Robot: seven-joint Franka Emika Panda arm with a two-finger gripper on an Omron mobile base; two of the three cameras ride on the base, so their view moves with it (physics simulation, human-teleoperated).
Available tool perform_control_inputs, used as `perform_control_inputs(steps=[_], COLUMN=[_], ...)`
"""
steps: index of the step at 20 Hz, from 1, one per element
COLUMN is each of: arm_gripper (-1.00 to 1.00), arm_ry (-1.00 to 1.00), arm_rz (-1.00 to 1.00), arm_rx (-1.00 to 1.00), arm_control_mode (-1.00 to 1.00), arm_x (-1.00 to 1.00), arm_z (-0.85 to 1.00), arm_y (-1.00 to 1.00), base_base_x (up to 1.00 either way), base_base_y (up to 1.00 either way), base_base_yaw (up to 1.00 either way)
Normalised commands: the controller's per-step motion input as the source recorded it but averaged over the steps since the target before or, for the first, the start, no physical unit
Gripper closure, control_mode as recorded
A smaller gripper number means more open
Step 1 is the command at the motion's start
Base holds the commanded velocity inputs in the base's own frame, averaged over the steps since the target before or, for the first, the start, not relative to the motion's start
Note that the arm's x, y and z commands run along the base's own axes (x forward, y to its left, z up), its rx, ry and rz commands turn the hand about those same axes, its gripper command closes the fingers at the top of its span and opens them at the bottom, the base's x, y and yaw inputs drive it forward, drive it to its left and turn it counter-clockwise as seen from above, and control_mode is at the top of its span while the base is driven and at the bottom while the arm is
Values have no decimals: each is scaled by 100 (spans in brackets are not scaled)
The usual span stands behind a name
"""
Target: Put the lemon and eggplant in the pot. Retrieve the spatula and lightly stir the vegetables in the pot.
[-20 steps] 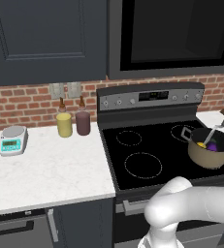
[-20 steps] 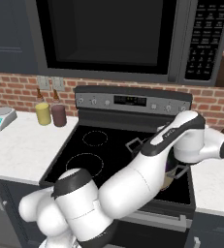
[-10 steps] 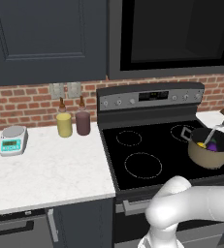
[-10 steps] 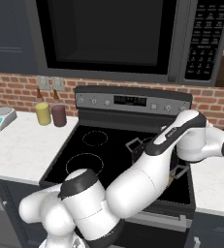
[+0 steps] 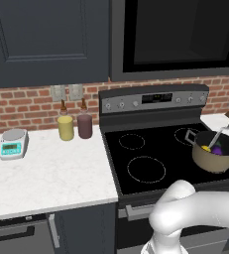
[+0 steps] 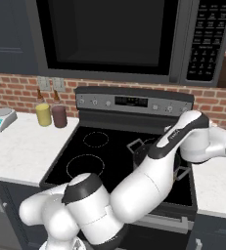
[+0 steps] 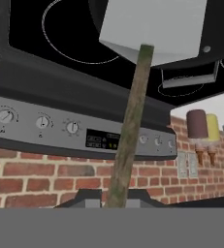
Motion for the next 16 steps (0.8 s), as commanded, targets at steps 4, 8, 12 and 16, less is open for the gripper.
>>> perform_control_inputs(steps=[4, 8, 12, 16], arm_gripper=[100, 100, 100, 100], arm_ry=[8, 12, 6, 1], arm_rz=[-1, 0, 12, 28], arm_rx=[-2, -9, -10, -6], arm_control_mode=[-100, -100, -100, -100], arm_x=[2, 25, 21, 2], arm_z=[7, 0, -20, -35], arm_y=[0, 0, 11, 16], base_base_x=[0, 0, 0, 0], base_base_y=[0, 0, 0, 0], base_base_yaw=[0, 0, 0, 0])
